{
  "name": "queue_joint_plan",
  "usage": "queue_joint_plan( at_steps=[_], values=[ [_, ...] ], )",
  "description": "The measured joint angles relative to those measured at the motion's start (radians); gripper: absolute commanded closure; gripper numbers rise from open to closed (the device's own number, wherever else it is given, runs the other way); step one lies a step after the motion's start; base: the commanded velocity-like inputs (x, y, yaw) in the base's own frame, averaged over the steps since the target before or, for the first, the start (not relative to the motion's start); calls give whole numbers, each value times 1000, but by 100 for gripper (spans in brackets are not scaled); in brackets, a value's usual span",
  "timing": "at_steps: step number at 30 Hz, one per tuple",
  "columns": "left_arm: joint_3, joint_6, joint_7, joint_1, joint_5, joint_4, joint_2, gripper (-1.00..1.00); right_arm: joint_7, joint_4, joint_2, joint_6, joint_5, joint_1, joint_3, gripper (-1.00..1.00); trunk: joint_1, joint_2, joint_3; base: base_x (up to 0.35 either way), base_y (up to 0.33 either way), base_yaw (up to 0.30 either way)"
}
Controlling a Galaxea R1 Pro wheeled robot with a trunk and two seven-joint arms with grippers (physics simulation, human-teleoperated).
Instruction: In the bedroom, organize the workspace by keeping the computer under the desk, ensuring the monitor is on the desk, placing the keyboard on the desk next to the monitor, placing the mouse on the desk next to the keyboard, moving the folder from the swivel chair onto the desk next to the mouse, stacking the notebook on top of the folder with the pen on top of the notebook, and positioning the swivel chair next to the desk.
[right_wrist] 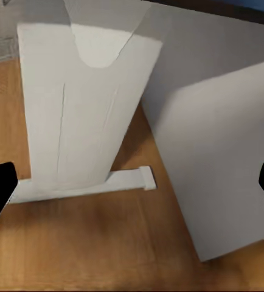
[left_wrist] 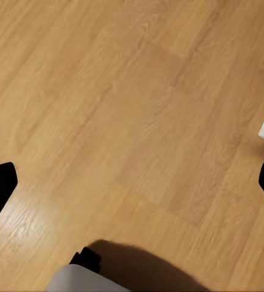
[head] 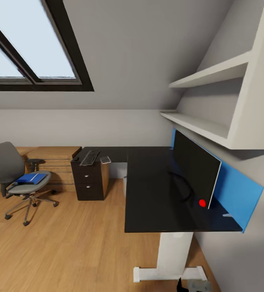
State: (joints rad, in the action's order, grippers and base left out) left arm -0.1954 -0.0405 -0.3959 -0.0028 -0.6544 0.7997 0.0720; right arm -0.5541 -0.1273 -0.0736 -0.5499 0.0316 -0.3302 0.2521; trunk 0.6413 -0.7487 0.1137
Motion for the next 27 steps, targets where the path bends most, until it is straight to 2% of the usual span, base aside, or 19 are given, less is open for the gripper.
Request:
queue_joint_plan(
  at_steps=[4, 7, 14, 18, 27],
  values=[
    [-28, 4, 0, 0, -1, -5, 0, -100, 62, 54, 0, -22, 18, 0, 0, -100, 0, 0, 0, 0, 338, 0],
    [-74, 7, 1, 0, -1, -22, -1, -100, 143, 81, -3, -30, 43, 0, 0, -100, 0, 0, 0, 0, 338, 0],
    [-111, 8, 1, 0, -1, -36, -4, -100, 276, 111, -14, -24, 89, 0, 1, -100, 0, 0, 3, 0, 338, 120],
    [-112, 7, 2, 0, -2, -37, 1, -100, 291, 122, -22, -30, 112, 0, 0, -100, 0, 0, 5, 0, 338, 56],
    [-111, 6, 2, 0, -4, -42, -2, -100, 292, 123, -23, -28, 115, 0, -1, -100, 0, 0, 6, 106, 326, 2]
  ],
)
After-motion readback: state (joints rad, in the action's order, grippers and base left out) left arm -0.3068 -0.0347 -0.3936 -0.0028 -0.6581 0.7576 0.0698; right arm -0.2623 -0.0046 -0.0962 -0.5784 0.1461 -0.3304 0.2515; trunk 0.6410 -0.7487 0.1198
